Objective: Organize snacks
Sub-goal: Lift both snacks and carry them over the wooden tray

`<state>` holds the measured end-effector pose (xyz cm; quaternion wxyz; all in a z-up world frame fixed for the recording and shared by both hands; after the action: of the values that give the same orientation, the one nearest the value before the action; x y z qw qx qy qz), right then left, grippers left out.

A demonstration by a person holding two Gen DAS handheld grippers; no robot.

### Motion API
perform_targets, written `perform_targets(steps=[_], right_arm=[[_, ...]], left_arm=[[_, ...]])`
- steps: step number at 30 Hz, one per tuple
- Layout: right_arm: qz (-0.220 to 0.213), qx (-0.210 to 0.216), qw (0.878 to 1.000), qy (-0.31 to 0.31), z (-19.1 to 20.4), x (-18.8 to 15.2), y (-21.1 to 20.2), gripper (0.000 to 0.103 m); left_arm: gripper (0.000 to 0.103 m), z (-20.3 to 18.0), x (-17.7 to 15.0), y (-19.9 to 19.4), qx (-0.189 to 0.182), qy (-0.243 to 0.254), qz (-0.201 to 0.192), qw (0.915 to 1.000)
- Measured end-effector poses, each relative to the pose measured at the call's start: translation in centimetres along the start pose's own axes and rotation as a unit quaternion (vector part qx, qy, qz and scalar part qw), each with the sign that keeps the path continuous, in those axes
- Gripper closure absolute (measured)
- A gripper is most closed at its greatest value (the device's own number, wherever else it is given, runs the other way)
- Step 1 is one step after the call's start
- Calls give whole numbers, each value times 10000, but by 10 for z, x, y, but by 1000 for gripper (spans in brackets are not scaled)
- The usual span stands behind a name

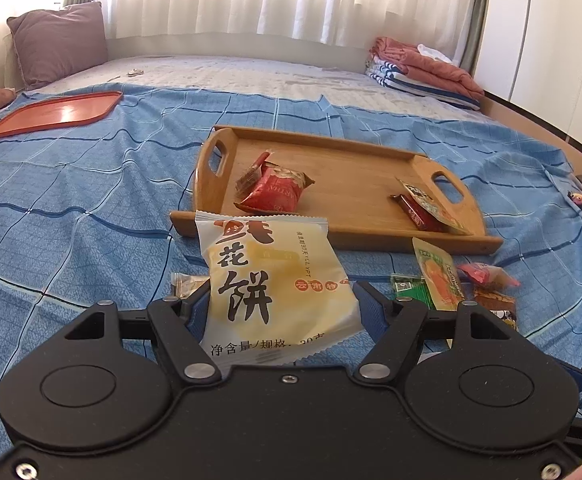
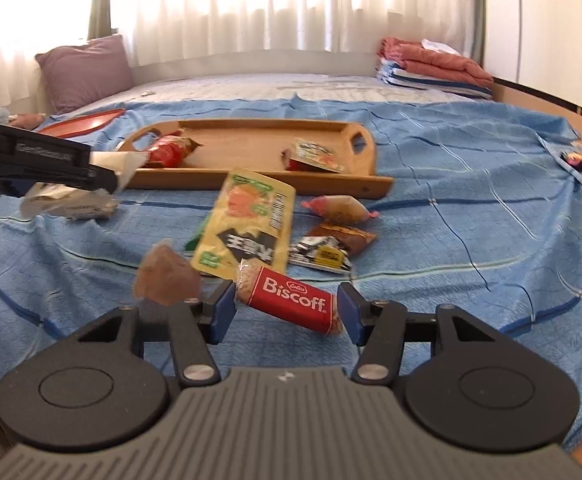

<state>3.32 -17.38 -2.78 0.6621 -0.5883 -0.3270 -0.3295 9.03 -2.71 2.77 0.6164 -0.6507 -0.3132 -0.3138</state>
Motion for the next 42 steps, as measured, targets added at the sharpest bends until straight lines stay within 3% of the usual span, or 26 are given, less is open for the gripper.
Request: perform_targets(steps=[4, 5, 9, 10, 11, 13, 16, 25, 29, 34, 36, 38, 40, 42], right_arm=[[-48, -39, 9997, 250, -8, -2, -2, 46], [-90, -59, 9997, 238, -8, -1, -3, 60], [-175, -116, 9997, 85, -6, 8, -6, 66], [-165, -91, 9998, 55, -6, 10, -5, 60], [-199, -100, 9997, 32, -7, 11, -5, 45], [-226, -87, 9997, -34, -9, 11, -2, 25], [-80, -7, 9991, -413, -15, 12, 3, 19], [844, 683, 9879, -1104, -48, 12, 23, 17], [956, 802, 9880, -911, -50, 13, 21, 34], [737, 702, 9914, -826, -36, 21, 10, 69], [698, 780, 9912, -807, -33, 26, 8, 67], [723, 951, 9888, -900, -30, 28, 8, 41], [714, 1042, 9847, -1200, -29, 29, 8, 30], [797, 1018, 9788, -1589, -32, 31, 11, 30]], left_arm=[[33, 2, 0, 0, 16, -1, 6, 10000], [33, 2, 0, 1, 19, 0, 5, 10000], [33, 2, 2, 1, 18, -30, -30, 10000], [33, 2, 3, 1, 10, -50, -39, 10000], [33, 3, 3, 0, 0, -58, -43, 10000], [33, 3, 3, 0, 2, -52, -42, 10000], [33, 3, 4, -1, 29, -10, -51, 10000], [33, 10, 6, -3, 210, -8, -78, 9997], [33, 11, 6, -1, 241, -5, -65, 9997], [33, 9, 7, 1, 204, 19, -57, 9998], [33, 8, 7, 0, 180, 34, -73, 9998], [33, 8, 7, 0, 159, 47, -89, 9998], [33, 7, 7, -1, 162, 58, -91, 9998], [33, 8, 8, -2, 180, 73, -95, 9998]])
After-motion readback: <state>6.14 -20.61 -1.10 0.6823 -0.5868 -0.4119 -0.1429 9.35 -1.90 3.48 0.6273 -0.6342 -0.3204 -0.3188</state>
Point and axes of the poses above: each gripper's, at about its wrist camera, not at the fingertips, and y roughly the way its jaws point, z to its left, x to its top, the point moved 3 cm from there along y, roughly the way its jaws point, and after that the axes turned 6 degrees about x, right-handed, at the moved point
